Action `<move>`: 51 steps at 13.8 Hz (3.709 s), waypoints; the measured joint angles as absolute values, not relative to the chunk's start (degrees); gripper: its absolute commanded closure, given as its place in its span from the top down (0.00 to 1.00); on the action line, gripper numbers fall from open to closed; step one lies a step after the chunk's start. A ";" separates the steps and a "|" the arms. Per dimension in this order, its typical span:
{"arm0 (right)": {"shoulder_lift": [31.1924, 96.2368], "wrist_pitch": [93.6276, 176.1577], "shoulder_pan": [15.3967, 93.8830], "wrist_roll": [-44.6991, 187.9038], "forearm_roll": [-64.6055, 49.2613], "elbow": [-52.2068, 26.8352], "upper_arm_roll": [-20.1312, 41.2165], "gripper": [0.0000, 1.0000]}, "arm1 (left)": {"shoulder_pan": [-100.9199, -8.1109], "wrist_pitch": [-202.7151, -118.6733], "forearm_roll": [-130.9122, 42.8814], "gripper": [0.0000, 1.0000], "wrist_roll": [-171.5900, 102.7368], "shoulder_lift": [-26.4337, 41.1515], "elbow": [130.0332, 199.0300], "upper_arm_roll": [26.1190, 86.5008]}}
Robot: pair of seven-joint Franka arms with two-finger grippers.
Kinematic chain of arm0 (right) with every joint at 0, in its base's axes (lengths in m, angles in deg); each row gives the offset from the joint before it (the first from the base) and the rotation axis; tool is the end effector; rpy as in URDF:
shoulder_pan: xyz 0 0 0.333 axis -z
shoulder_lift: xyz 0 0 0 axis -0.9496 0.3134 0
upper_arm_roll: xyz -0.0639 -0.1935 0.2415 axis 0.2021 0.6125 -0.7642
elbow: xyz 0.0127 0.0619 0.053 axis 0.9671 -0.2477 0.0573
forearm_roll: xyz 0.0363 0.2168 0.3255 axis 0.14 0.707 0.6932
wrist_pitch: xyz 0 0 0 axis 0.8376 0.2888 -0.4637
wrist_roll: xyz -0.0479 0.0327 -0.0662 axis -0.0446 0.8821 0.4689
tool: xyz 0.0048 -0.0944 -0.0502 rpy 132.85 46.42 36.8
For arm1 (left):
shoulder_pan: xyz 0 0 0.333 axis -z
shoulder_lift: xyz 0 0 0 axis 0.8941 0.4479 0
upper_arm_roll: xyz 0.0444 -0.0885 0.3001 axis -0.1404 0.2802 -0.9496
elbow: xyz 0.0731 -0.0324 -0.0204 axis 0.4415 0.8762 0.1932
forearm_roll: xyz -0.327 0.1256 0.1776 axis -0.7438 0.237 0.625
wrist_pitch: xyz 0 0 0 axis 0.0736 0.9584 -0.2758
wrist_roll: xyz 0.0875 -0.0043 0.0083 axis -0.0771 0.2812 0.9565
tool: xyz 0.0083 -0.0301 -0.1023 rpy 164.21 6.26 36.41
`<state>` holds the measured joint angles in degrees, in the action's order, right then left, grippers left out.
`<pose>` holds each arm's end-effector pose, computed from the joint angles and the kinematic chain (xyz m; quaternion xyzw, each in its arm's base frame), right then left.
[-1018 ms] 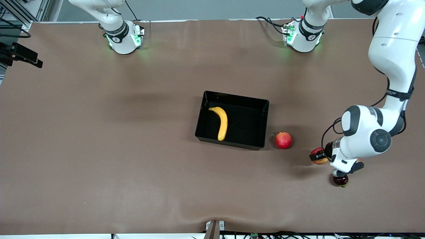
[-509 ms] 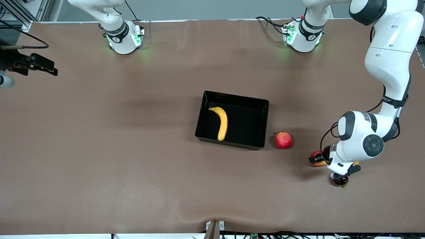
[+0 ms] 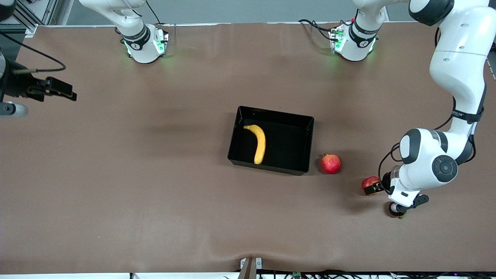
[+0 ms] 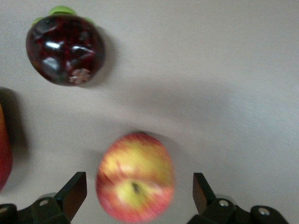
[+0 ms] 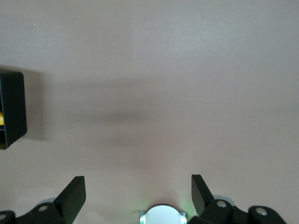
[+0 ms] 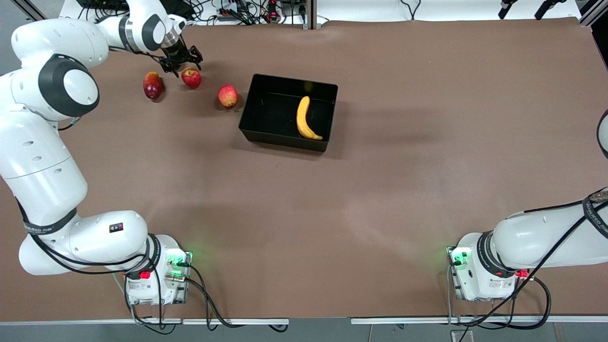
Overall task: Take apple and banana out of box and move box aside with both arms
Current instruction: 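Move the left gripper into the box while the right gripper approaches, then grasp the yellow banana with the left gripper and lift it out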
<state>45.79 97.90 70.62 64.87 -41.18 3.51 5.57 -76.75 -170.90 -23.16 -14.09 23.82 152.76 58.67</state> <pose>0.5627 0.0138 0.6137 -0.9959 0.0057 0.0862 0.0274 0.7061 -0.0425 0.2431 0.9880 0.1502 -0.0093 0.0356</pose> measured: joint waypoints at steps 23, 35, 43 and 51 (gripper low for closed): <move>61.02 107.51 62.11 60.76 -38.52 3.09 5.45 1.00 | -50.31 -167.34 -9.24 1.00 20.62 24.18 155.43 73.93; 63.62 109.12 60.68 59.33 -36.87 3.07 5.48 1.00 | -46.52 -175.61 -7.00 0.73 20.73 30.80 155.34 70.51; 65.99 115.72 58.62 59.28 -35.62 3.05 5.45 1.00 | -46.51 -175.71 -7.00 0.00 20.75 31.33 155.28 70.48; 68.47 116.78 57.02 59.22 -35.61 2.98 5.52 1.00 | -46.50 -176.21 -7.00 0.00 20.40 31.36 152.64 70.46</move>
